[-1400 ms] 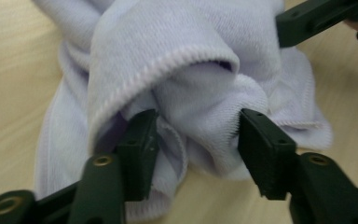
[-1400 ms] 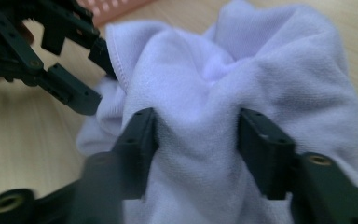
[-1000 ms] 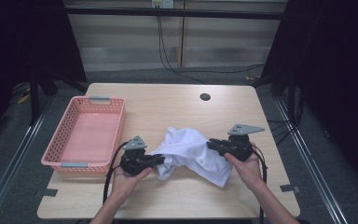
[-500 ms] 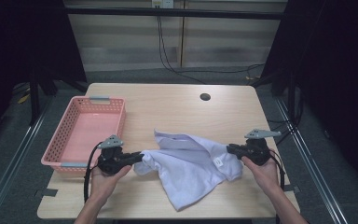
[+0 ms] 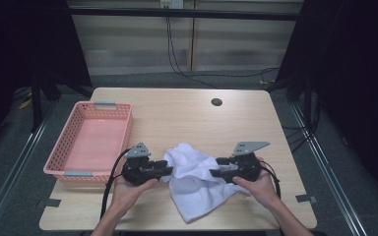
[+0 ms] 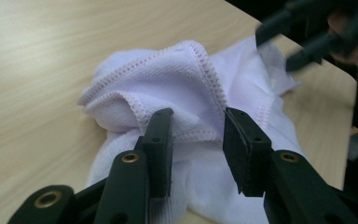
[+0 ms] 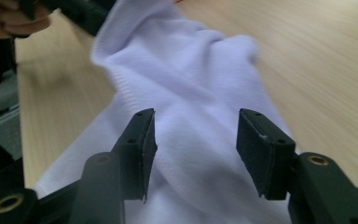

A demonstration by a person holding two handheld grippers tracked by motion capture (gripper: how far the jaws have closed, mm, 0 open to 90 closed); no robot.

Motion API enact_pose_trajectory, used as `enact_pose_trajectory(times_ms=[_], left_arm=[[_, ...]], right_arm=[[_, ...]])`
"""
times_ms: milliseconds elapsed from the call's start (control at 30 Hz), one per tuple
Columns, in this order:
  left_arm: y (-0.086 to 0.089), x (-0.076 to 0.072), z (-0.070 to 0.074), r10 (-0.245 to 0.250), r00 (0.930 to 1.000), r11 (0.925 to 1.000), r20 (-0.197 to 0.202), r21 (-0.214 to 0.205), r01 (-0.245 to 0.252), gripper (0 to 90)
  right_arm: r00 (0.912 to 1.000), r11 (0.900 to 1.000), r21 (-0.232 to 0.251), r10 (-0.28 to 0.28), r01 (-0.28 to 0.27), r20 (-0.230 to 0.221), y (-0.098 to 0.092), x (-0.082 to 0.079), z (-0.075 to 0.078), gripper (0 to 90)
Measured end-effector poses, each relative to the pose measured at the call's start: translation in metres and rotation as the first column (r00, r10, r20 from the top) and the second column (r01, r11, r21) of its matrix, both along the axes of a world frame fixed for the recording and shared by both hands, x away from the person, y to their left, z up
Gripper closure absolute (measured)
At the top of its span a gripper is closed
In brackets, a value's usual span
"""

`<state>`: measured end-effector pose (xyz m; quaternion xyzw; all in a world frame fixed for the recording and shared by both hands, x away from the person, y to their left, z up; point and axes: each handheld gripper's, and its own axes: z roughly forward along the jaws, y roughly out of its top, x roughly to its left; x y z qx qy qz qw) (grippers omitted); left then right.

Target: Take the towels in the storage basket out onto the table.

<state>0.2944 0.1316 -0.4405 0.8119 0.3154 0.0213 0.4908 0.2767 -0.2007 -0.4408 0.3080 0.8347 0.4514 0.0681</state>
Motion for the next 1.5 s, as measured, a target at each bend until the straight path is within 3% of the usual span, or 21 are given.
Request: enact_pose_trajectory(times_ms=[100, 200, 233, 267, 333, 367, 400, 467, 600, 667, 733, 767, 933, 1000, 1033, 1100, 1167, 1200, 1333, 1500], left_arm=[[-0.002, 0.003, 0.0, 0.012, 0.9999, 0.9999, 0.004, -0.002, -0.012, 65.6], [-0.003, 0.01, -0.005, 0.03, 0.9994, 0.9992, -0.019, -0.027, -0.031, 83.7], [-0.004, 0.012, -0.005, 0.038, 0.9991, 0.9987, -0.02, -0.033, -0.038, 83.7], [-0.004, 0.012, -0.005, 0.05, 0.9986, 0.9974, -0.018, -0.051, -0.051, 87.2], [-0.003, 0.013, -0.005, 0.045, 0.9989, 0.9977, -0.015, -0.05, -0.046, 89.5], [-0.002, 0.012, -0.005, 0.049, 0.9987, 0.9977, -0.011, -0.046, -0.05, 89.5], [-0.001, 0.013, -0.005, 0.051, 0.9987, 0.9979, -0.009, -0.04, -0.051, 89.8], [0.002, 0.012, -0.008, 0.059, 0.9981, 0.9976, -0.013, -0.036, -0.06, 90.0], [0.004, 0.013, -0.01, 0.063, 0.998, 0.9977, -0.011, -0.026, -0.063, 90.0], [0.006, 0.014, -0.01, 0.073, 0.9972, 0.997, -0.011, -0.023, -0.074, 90.0], [0.007, 0.016, -0.013, 0.087, 0.9961, 0.9962, -0.014, -0.003, -0.087, 90.0], [0.007, 0.016, -0.013, 0.087, 0.9961, 0.9962, -0.014, -0.003, -0.087, 90.0], [0.01, 0.021, -0.022, 0.099, 0.9949, 0.9945, -0.021, 0.036, -0.098, 90.0], [0.011, 0.02, -0.022, 0.112, 0.9932, 0.9929, -0.031, 0.043, -0.111, 90.0], [0.008, 0.017, -0.018, 0.087, 0.9958, 0.9961, -0.028, 0.017, -0.087, 89.9], [0.001, 0.011, -0.013, 0.06, 0.9977, 0.9981, -0.033, -0.011, -0.06, 72.1], [-0.011, 0.005, -0.008, 0.008, 1.0, 1.0, 0.003, -0.003, -0.008, 68.7], [-0.019, 0.003, -0.007, -0.016, 0.9998, 0.9998, 0.013, 0.009, 0.016, 63.2], [-0.041, 0.0, -0.009, -0.017, 0.9982, 0.998, 0.058, 0.062, 0.013, 55.1], [-0.042, 0.008, -0.012, 0.015, 0.9972, 0.9986, 0.073, 0.05, -0.018, 47.5]], right_arm=[[0.9989, 0.9989, -0.007, 0.046, -0.046, -0.009, 0.013, -0.001, -0.002, 45.0], [0.9965, 0.9954, -0.046, 0.083, -0.084, -0.012, 0.03, 0.005, -0.011, 43.9], [0.9965, 0.9954, -0.046, 0.083, -0.084, -0.012, 0.03, 0.005, -0.011, 43.9], [0.9961, 0.9944, -0.059, 0.087, -0.088, -0.012, 0.035, 0.007, -0.016, 46.4], [0.9947, 0.9921, -0.072, 0.102, -0.102, -0.011, 0.037, 0.007, -0.018, 51.1], [0.9948, 0.9914, -0.084, 0.101, -0.1, 0.009, 0.038, 0.005, -0.018, 64.4], [0.9965, 0.9938, -0.079, 0.081, -0.079, 0.02, 0.038, 0.004, -0.018, 76.8], [0.9994, 0.9987, -0.046, 0.024, -0.022, 0.026, 0.031, 0.006, -0.012, 86.0], [0.9991, 0.9996, -0.022, -0.017, 0.017, 0.04, 0.02, 0.008, -0.007, 87.1], [0.996, 0.9981, -0.019, -0.058, 0.059, 0.067, 0.015, 0.008, -0.002, 87.3], [0.9952, 0.9962, 0.036, -0.081, 0.079, 0.055, 0.003, 0.013, 0.004, 87.2], [0.9952, 0.9962, 0.036, -0.081, 0.079, 0.055, 0.003, 0.013, 0.004, 87.2], [0.9823, 0.9845, 0.044, -0.173, 0.17, 0.072, -0.023, 0.017, 0.01, 87.1], [0.9787, 0.9781, 0.071, -0.199, 0.195, 0.05, -0.037, 0.02, 0.008, 86.9], [0.9778, 0.9755, 0.086, -0.206, 0.202, 0.038, -0.041, 0.021, 0.007, 86.9], [0.9783, 0.9737, 0.102, -0.206, 0.203, 0.019, -0.042, 0.022, 0.004, 87.0], [0.9802, 0.9762, 0.095, -0.197, 0.195, 0.019, -0.037, 0.022, 0.003, 87.0], [0.9856, 0.9811, 0.098, -0.169, 0.167, 0.012, -0.03, 0.022, 0.004, 86.9], [0.9908, 0.9861, 0.099, -0.135, 0.134, 0.008, -0.02, 0.02, 0.005, 86.9], [0.9963, 0.9905, 0.107, -0.086, 0.087, -0.01, -0.011, 0.014, 0.004, 86.7]])
